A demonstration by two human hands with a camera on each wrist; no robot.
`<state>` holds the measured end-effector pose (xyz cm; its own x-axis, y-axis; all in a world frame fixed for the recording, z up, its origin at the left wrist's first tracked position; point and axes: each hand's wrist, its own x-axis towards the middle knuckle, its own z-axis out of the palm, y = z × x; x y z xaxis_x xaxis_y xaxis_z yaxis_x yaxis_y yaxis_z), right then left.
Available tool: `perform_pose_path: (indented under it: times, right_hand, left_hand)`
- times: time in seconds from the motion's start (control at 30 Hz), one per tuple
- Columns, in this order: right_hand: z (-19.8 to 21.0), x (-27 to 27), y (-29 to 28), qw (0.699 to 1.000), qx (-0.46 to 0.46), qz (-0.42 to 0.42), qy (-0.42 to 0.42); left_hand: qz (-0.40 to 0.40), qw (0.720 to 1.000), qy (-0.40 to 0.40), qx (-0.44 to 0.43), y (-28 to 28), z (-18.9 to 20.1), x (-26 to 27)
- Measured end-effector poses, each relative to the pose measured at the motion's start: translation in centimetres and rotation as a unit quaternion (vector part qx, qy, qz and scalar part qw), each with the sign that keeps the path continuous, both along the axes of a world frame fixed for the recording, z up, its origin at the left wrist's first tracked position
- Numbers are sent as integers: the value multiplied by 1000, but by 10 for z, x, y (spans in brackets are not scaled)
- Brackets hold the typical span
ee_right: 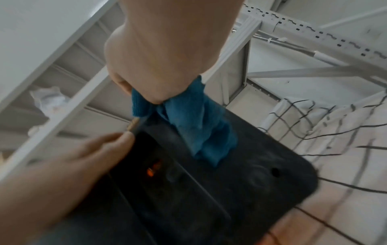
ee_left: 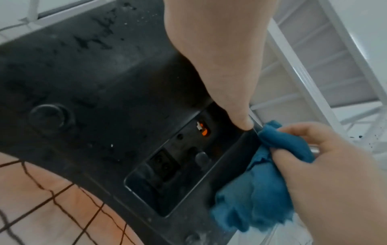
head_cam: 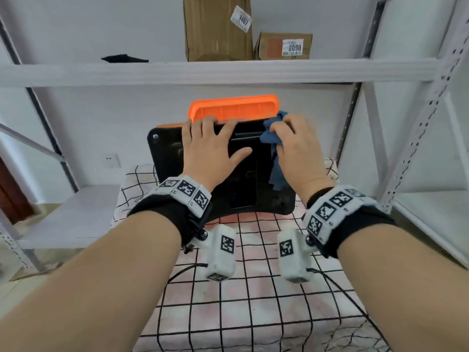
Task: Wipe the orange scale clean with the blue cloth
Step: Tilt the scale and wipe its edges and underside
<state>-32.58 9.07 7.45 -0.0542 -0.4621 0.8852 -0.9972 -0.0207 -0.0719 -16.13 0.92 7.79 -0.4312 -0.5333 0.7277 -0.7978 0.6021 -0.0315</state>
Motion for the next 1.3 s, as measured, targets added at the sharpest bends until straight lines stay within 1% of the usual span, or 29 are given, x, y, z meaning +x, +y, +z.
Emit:
perform_pose_path:
  times: [0.07, 0.1, 0.2, 0.27, 0.3, 0.33, 0.43, 0.5, 0.53, 0.6, 0.67, 0.73, 0.87, 0.93, 1.0, 1.07, 1.13, 1.17, 1.23, 1.27, 1.3]
  right_hand:
    - [-22, -1, 2, 999, -11, 4, -38]
    - [-35, -2, 5, 998, 1, 10, -60]
    - [-69, -5, 20, 989, 110, 12, -99]
    - [-72, -8, 26, 981, 163, 2, -109]
    - [-66, -8, 25, 980, 165, 3, -109]
    - [-55, -8, 23, 983, 148, 12, -108]
    - [-15, -7, 10, 992, 64, 37, -97]
    - [-6, -9, 3, 994, 57, 33, -84]
    - [-11, -9, 2, 994, 57, 33, -87]
    - [-35, -10, 6, 991, 67, 27, -112]
    - [-60, -10, 15, 985, 106, 8, -134]
    - [-65, -10, 17, 985, 120, 7, -122]
    - [-27, 2, 0, 997, 55, 39, -39]
    - [-16, 12, -9, 998, 49, 41, -14]
    - [-20, 15, -10, 997, 73, 34, 6]
    - [-31, 8, -4, 992, 117, 24, 41]
    - [-42, -1, 6, 983, 158, 20, 89]
    - [-44, -5, 12, 977, 187, 16, 99]
    - [-39, -13, 20, 966, 245, -5, 82]
    - [-32, -18, 22, 970, 236, -14, 63]
    - [-23, -22, 22, 979, 201, -22, 35]
  left_hand:
    - [-2, 1000, -4, 0, -3, 2, -3]
    - [0, 1000, -10, 3, -4, 3, -4]
    - [6, 999, -35, 16, -12, 5, -3]
    - [1, 999, -37, 9, -17, 6, -1]
    - [-1, 999, -33, 3, -19, 6, 0]
    - [-4, 1000, -27, -1, -20, 6, 1]
    - [-10, 1000, -10, -12, -21, 5, 1]
    - [-10, 1000, -11, -4, -21, 7, 2]
    - [-12, 1000, -13, 2, -22, 8, 2]
    - [-17, 1000, -17, 6, -24, 11, 0]
    - [-22, 1000, -14, 7, -25, 12, -2]
    - [-19, 1000, -10, 5, -26, 11, -3]
    - [-22, 1000, 3, -13, -23, 6, -1]
    - [-24, 999, 15, -19, -22, 5, 1]
    - [-21, 1000, 16, -14, -22, 5, 3]
    - [-21, 1000, 12, -5, -21, 6, 2]
    - [-25, 1000, 13, 5, -18, 6, 1]
    - [-27, 999, 16, 8, -17, 7, 0]
    - [-28, 999, 19, 10, -15, 7, 0]
    - [-29, 999, 20, 11, -14, 6, 1]
    - [-29, 999, 21, 12, -13, 6, 2]
